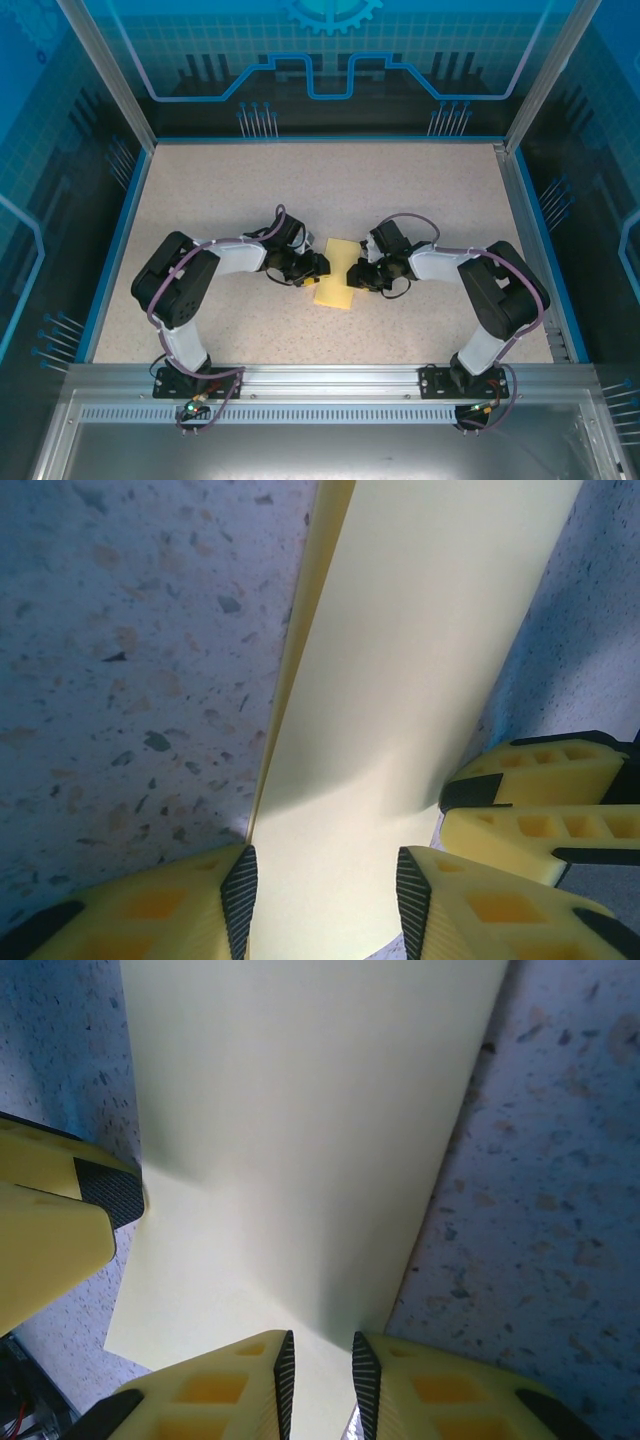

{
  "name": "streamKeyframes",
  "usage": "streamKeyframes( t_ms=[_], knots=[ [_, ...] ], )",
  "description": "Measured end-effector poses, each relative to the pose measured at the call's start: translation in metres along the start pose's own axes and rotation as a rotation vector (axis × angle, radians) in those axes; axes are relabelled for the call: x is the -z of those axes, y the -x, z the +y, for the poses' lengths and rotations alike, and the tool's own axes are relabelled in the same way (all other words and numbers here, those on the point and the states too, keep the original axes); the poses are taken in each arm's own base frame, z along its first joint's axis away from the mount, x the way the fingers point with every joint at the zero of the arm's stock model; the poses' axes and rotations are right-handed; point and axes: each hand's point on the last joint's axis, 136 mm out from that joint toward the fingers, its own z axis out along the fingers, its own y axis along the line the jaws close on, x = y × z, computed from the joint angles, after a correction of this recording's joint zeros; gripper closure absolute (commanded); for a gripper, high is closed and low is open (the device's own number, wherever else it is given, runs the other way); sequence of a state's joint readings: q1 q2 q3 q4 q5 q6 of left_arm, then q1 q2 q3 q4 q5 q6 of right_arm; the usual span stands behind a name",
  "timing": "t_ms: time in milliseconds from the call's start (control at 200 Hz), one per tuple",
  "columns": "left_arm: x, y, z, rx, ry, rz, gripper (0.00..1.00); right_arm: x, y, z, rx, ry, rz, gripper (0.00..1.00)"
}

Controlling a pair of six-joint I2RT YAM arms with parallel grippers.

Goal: Fold a paper plane with a square sheet of paper (pick it up from the middle)
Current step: Fold the triangle a second time at the center of the table.

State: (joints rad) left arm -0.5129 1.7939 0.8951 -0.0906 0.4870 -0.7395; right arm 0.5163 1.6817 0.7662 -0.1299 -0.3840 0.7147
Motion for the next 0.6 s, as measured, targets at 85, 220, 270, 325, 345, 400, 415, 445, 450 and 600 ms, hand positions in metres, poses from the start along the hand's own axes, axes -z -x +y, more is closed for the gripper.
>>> streamKeyframes(
  t_ms=[85,220,270,325,345,400,415,445,450,600],
  knots=[
    [0.001,-0.001,0.000,0.011,0.003,-0.006,0.52,0.000,0.000,0.000,0.000,0.002,0.001,0.73],
    [0.006,-0.009,0.004,0.029,0.024,-0.008,0.52,0.000,0.000,0.000,0.000,0.002,0.001,0.73],
    [0.008,-0.011,0.005,0.038,0.032,-0.008,0.52,0.000,0.000,0.000,0.000,0.002,0.001,0.73],
    [0.010,-0.013,0.006,0.044,0.037,-0.010,0.52,0.000,0.000,0.000,0.000,0.002,0.001,0.73],
    [0.010,-0.014,0.006,0.046,0.039,-0.011,0.52,0.000,0.000,0.000,0.000,0.002,0.001,0.73],
    [0.012,-0.015,0.007,0.049,0.045,-0.011,0.52,0.000,0.000,0.000,0.000,0.002,0.001,0.73],
    [0.012,-0.016,0.007,0.049,0.046,-0.010,0.52,0.000,0.000,0.000,0.000,0.002,0.001,0.73],
    [0.013,-0.016,0.007,0.050,0.047,-0.009,0.52,0.000,0.000,0.000,0.000,0.002,0.001,0.73],
    [0.013,-0.016,0.007,0.049,0.046,-0.009,0.52,0.000,0.000,0.000,0.000,0.002,0.001,0.73],
    [0.012,-0.021,0.008,0.050,0.057,0.005,0.54,0.000,0.000,0.000,0.001,0.003,0.000,0.73]
  ],
)
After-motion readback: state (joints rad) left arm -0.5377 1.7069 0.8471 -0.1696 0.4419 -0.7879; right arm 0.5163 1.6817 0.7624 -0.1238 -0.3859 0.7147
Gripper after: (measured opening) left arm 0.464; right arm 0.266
